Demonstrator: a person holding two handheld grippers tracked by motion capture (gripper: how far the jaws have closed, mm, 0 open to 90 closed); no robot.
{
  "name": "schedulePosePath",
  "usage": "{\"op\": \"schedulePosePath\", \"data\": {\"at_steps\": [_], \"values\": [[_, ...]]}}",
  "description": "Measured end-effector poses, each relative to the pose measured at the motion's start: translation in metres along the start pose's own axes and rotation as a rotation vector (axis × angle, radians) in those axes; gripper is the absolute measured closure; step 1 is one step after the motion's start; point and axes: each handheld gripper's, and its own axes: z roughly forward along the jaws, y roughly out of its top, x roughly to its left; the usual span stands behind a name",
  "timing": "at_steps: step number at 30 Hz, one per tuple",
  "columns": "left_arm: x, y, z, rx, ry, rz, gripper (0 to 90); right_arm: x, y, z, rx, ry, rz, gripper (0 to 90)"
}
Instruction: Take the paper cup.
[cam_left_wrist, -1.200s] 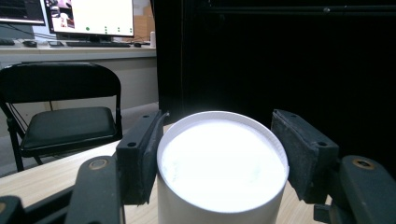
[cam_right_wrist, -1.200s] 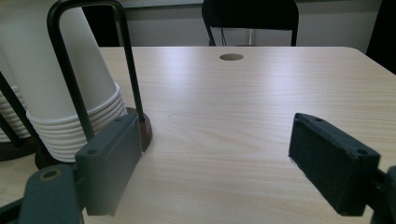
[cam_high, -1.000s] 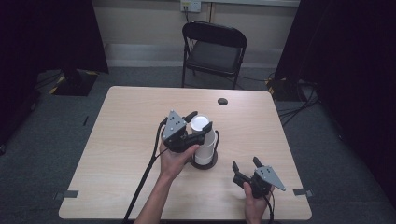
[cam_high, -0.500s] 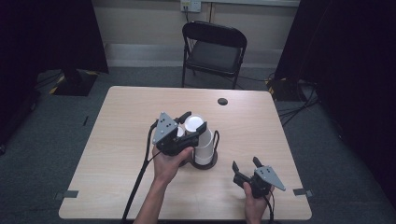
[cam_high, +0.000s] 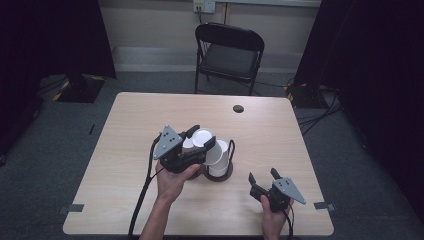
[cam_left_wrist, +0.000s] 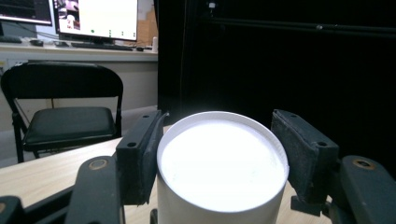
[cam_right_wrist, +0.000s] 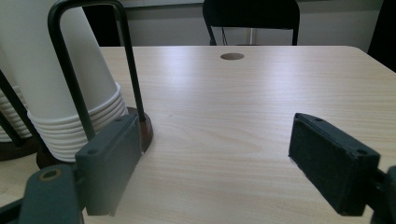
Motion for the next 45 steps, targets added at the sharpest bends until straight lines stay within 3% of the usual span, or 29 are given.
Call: {"op": "schedulePosePath", "data": {"at_steps": [1, 5, 9, 11, 17, 18, 21, 24, 26, 28, 29, 31, 33, 34, 39, 44, 45], "values": [[0.000, -0.001, -0.001, -0.006, -0.007, -0.022, 36.1, 0.000, 0.000, 0.000, -0.003, -0.001, 0.003, 16.3], [0.002, -0.005, -0.006, 0.013, -0.002, -0.030, 36.1, 0.000, 0.000, 0.000, 0.000, -0.002, -0.003, 16.3], [0.006, -0.011, -0.010, 0.043, -0.038, -0.026, 36.1, 0.003, 0.000, 0.000, 0.005, 0.035, -0.031, 17.3], [0.007, -0.012, -0.012, 0.058, -0.021, -0.018, 36.1, 0.005, 0.000, 0.000, 0.002, 0.043, -0.050, 17.3], [0.010, -0.018, -0.019, 0.070, -0.055, -0.049, 36.1, 0.010, -0.002, -0.004, -0.007, 0.069, -0.093, 19.8], [0.010, -0.020, -0.020, 0.071, -0.062, -0.056, 36.1, 0.010, -0.002, -0.004, -0.007, 0.069, -0.093, 19.8], [0.014, -0.024, -0.023, 0.053, -0.114, -0.137, 36.1, 0.014, -0.002, -0.005, 0.003, 0.101, -0.102, 20.0], [0.017, -0.033, -0.026, 0.051, -0.106, -0.151, 36.1, 0.024, -0.003, -0.008, 0.005, 0.127, -0.118, 22.8], [0.020, -0.042, -0.027, 0.073, -0.107, -0.180, 36.1, 0.038, -0.004, -0.011, 0.007, 0.179, -0.141, 25.0], [0.020, -0.046, -0.027, 0.072, -0.110, -0.198, 36.1, 0.043, -0.004, -0.011, 0.008, 0.199, -0.146, 25.6], [0.021, -0.048, -0.028, 0.078, -0.116, -0.209, 36.2, 0.052, -0.004, -0.012, 0.003, 0.243, -0.150, 28.9], [0.021, -0.053, -0.028, 0.090, -0.105, -0.218, 36.2, 0.060, -0.005, -0.013, -0.014, 0.285, -0.162, 41.1], [0.021, -0.056, -0.029, 0.099, -0.105, -0.224, 36.2, 0.063, -0.005, -0.013, -0.022, 0.307, -0.161, 42.2], [0.021, -0.057, -0.030, 0.098, -0.109, -0.231, 36.2, 0.069, -0.006, -0.012, -0.020, 0.352, -0.165, 44.2], [0.018, -0.057, -0.036, 0.081, -0.146, -0.301, 36.2, 0.077, -0.005, -0.012, -0.039, 0.417, -0.190, 50.4], [0.016, -0.057, -0.041, 0.076, -0.158, -0.313, 36.1, 0.083, -0.003, -0.013, -0.132, 0.477, -0.206, 52.6], [0.014, -0.058, -0.041, 0.077, -0.180, -0.327, 36.1, 0.083, -0.002, -0.013, -0.150, 0.478, -0.214, 53.5]]}}
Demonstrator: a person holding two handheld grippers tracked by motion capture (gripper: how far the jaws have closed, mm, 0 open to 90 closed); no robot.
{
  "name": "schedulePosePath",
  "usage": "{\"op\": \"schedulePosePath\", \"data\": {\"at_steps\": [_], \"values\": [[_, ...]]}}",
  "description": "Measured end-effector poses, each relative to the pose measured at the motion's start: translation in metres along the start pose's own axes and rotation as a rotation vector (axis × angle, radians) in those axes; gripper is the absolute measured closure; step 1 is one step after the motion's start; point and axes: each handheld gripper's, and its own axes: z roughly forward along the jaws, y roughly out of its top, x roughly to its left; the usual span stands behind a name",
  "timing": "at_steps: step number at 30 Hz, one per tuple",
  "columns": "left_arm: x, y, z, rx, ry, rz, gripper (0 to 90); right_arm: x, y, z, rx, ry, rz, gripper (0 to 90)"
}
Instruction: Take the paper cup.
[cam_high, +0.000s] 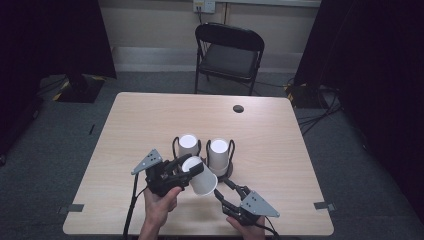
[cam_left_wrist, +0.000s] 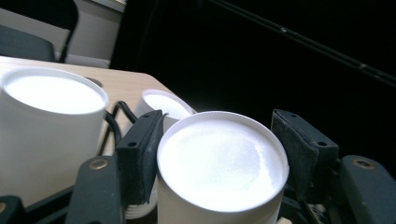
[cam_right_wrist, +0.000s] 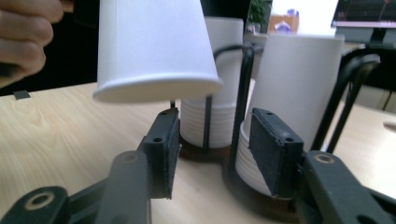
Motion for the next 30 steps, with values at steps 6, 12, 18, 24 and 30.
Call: {"op": "schedulePosePath", "data": {"at_steps": [6, 12, 18, 24, 30], "values": [[0.002, -0.007, 0.001, 0.005, -0.037, -0.056, 36.1, 0.002, 0.004, 0.004, -0.042, 0.034, -0.041, 57.4], [0.006, -0.009, 0.001, 0.012, -0.072, -0.096, 36.1, 0.002, 0.006, 0.007, -0.056, 0.053, -0.052, 64.2], [0.007, -0.010, 0.004, 0.008, -0.107, -0.164, 36.1, 0.001, 0.009, 0.009, -0.076, 0.073, -0.063, 66.7], [0.002, -0.010, 0.011, 0.008, -0.145, -0.192, 36.1, -0.002, 0.012, 0.012, -0.114, 0.068, -0.075, 69.8], [0.001, -0.011, 0.014, 0.015, -0.150, -0.186, 35.9, -0.004, 0.016, 0.009, -0.145, 0.051, -0.079, 71.9]]}}
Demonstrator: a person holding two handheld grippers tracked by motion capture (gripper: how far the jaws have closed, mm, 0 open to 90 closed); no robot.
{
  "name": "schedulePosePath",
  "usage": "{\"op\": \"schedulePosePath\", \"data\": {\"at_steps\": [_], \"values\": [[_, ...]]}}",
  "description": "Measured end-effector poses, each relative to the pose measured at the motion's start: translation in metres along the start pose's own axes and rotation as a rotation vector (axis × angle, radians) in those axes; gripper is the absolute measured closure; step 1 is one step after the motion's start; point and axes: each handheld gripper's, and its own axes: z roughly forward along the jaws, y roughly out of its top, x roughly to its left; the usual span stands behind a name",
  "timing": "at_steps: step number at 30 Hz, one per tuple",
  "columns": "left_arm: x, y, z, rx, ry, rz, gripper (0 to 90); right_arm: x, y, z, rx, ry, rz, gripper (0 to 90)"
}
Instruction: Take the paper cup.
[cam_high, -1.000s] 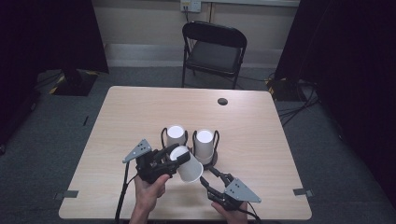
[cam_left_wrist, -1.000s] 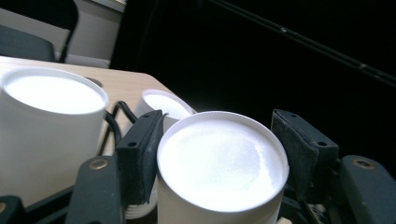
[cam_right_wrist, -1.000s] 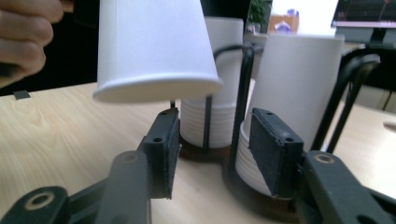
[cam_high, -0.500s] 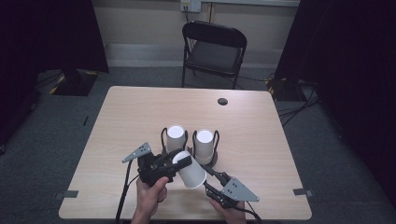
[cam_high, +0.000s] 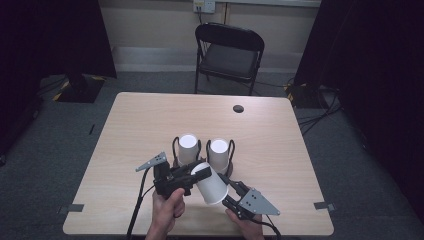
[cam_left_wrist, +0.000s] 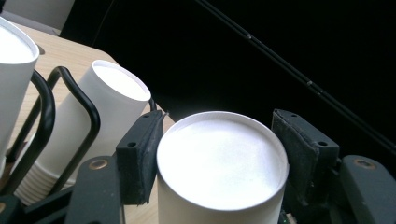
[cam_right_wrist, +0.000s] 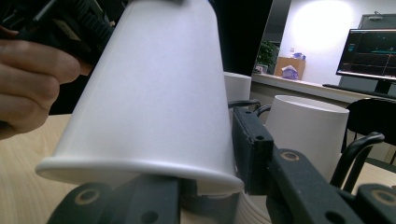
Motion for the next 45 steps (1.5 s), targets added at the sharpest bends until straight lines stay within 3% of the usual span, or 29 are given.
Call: {"op": "schedulePosePath", "data": {"at_steps": [6, 11, 19, 24, 30, 35, 39, 45], "values": [[0.004, -0.001, 0.003, 0.017, -0.001, -0.014, 34.8, 0.000, 0.001, -0.002, -0.012, -0.012, 0.001, 76.4], [0.005, -0.003, 0.003, -0.019, 0.003, -0.006, 34.5, 0.000, 0.002, -0.003, -0.006, -0.013, -0.005, 81.0], [0.008, -0.001, 0.002, -0.005, 0.061, 0.017, 33.5, 0.000, 0.000, -0.003, 0.030, 0.005, -0.007, 85.0], [0.005, 0.001, 0.001, -0.002, 0.104, 0.085, 31.4, -0.001, 0.000, -0.003, 0.042, 0.012, 0.001, 85.2], [0.008, 0.004, -0.005, -0.011, 0.144, 0.077, 30.3, -0.002, 0.000, -0.004, 0.071, 0.018, 0.022, 85.3], [0.008, 0.006, -0.010, -0.029, 0.164, 0.122, 28.0, -0.004, 0.000, -0.004, 0.106, 0.020, 0.041, 85.3], [0.007, 0.006, -0.011, 0.002, 0.171, 0.146, 27.4, -0.006, 0.000, -0.004, 0.133, 0.024, 0.057, 85.3], [0.005, 0.003, -0.010, 0.009, 0.182, 0.193, 25.4, -0.009, 0.001, -0.006, 0.174, 0.047, 0.087, 85.3]]}}
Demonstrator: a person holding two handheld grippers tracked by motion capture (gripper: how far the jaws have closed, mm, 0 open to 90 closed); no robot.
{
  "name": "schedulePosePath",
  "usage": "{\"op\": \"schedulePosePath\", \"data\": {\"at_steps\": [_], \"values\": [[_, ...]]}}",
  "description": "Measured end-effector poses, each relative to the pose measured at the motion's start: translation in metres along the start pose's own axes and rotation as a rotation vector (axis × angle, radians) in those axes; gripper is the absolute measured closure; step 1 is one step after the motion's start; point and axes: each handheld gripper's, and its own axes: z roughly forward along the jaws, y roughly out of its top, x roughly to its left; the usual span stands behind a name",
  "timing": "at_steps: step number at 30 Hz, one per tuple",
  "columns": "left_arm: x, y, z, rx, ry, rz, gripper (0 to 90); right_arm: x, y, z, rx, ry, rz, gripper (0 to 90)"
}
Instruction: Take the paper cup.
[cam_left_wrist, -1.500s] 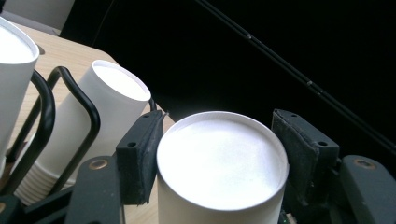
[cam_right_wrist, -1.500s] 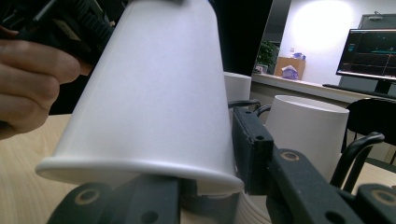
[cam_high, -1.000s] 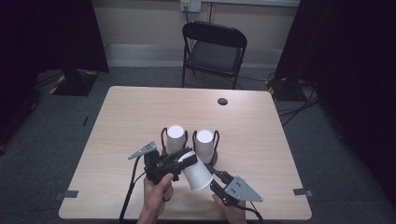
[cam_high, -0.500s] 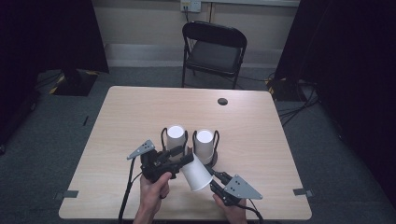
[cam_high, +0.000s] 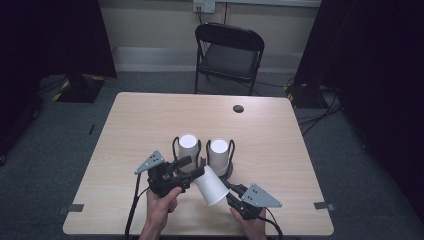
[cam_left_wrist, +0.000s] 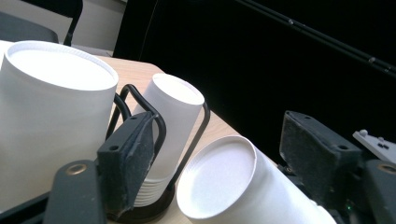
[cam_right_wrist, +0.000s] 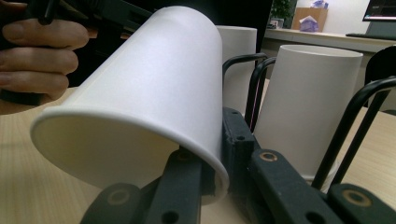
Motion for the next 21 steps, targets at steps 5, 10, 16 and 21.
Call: {"op": "schedulePosePath", "data": {"at_steps": [5, 10, 16, 21], "values": [[-0.008, 0.000, -0.001, -0.016, -0.002, 0.076, 22.5, -0.003, 0.000, -0.002, 0.017, -0.005, 0.011, 85.3], [-0.013, 0.000, -0.002, -0.027, 0.007, 0.133, 19.4, -0.006, 0.001, -0.004, 0.033, -0.012, 0.027, 85.3], [-0.015, -0.003, -0.004, -0.032, 0.055, 0.212, 18.4, -0.010, 0.002, -0.004, 0.084, -0.008, 0.036, 85.3], [-0.013, -0.007, -0.008, -0.025, 0.099, 0.260, 18.6, -0.012, 0.002, -0.004, 0.105, 0.003, 0.050, 85.2]]}}
